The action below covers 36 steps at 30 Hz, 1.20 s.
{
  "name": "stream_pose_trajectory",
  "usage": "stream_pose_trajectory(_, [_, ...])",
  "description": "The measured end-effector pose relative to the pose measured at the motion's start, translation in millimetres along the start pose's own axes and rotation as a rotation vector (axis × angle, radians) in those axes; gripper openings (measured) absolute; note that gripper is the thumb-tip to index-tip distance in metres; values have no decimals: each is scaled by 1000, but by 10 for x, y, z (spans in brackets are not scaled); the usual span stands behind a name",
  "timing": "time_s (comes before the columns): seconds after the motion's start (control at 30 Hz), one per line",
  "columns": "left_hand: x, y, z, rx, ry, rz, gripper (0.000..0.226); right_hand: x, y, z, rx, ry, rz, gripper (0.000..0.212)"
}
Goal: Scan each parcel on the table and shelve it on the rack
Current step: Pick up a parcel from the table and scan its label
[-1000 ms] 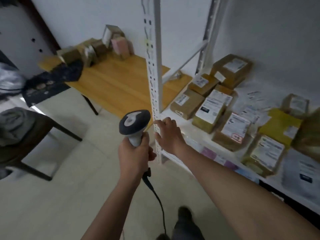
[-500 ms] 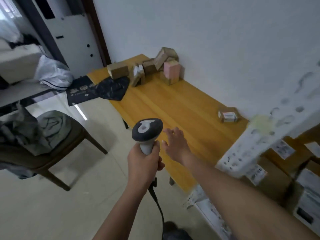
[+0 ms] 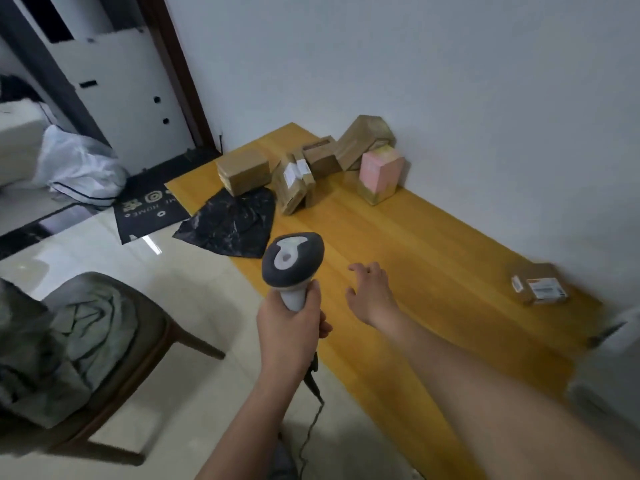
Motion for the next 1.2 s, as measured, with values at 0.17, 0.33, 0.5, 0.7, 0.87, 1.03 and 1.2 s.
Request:
stream_pose_trajectory(0.17, [-89,-533,-959,62,-25,-22,31,235,-41,-817,-3,143,-47,45])
stream_pose_trajectory(0.33, [-149,-867,-1751,78,-52,-11,29,578,-69,-1525,-24,232,-228,43])
stream_pose_trajectory(0.5, [-94,-905,-2343,99,-79,13,28,630,-18,-2197,-94,357,-622,45])
stream_pose_trajectory(0.7, [54,-925,-2857,73,-112,-31,28,611,250,-3022,-108,528,-1061,46])
stream_pose_trajectory(0.87, [116,-872,-3161,54,-147,-69,29,643,382,-3495,-70,546,-1270,35])
stream_pose_trajectory(1.03, [97,-723,-3357,56,-149,-87,30,530,377,-3597,-100,544,-1302,26])
stream_pose_trajectory(1.2, [23,-513,-3384,108,-148,-110,29,227,61,-3007,-311,316,-934,26])
Point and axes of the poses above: each hand's wrist, its own z-axis away from the middle knuckle, its own y-axis out of the palm, x = y × z, the point moved 9 cm from there along -z, towards the middle knuckle, and after that the axes turned 9 degrees about x, right-handed, at the moved point
